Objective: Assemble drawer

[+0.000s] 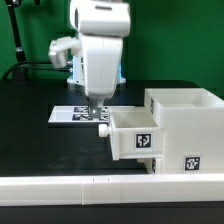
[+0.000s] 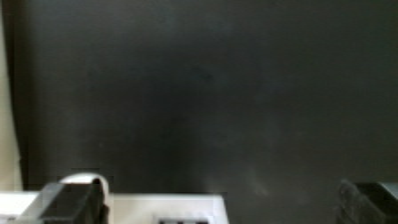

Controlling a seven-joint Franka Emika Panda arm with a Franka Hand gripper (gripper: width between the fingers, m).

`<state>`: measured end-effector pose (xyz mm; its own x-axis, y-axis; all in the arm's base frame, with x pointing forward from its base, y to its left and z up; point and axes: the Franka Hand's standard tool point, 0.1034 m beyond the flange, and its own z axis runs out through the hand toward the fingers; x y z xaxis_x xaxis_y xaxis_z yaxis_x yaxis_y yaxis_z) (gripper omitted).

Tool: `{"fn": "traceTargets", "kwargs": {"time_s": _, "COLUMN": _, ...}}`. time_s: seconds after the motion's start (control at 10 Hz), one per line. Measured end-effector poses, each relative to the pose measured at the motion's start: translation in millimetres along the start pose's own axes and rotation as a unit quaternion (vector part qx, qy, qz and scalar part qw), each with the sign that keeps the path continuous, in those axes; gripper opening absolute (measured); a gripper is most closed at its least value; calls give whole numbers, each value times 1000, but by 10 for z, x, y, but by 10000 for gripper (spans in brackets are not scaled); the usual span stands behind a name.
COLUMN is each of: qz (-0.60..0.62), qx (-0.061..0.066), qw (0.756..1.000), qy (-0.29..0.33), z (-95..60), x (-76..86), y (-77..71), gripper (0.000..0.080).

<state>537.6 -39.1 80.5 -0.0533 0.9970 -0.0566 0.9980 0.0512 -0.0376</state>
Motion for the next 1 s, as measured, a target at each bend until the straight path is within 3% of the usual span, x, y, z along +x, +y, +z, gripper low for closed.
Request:
{"fn": "traceTargets", "kwargs": {"time_s": 0.3, "qz": -13, "qx": 11, "qw": 1000, "qy": 8, "z": 189, "x": -171, "y": 9, "gripper": 649}}
{"fn": "traceTargets", "kwargs": {"time_s": 0.5, "qz": -14, "qx": 11, "qw": 1000, "qy": 9, "z": 188, "x": -196, "y": 6, "gripper": 649}}
{"fn": "traceTargets", "kwargs": {"time_s": 0.7, "qz": -14, "qx": 17, "qw": 999, "qy": 50, "z": 234, "x": -345, "y": -51, "gripper": 649}}
{"fn": "traceTargets", "kwargs": {"time_s": 0.8, "qz": -4, "qx": 19, "qw": 998, "qy": 60, "z": 250, "x": -338, "y": -58, "gripper": 649}}
{"fn": "traceTargets", "kwargs": {"time_s": 1.0, "qz": 8, "qx": 23, "qw": 998, "qy": 65, "z": 264, "x": -127, "y": -35, "gripper": 649}}
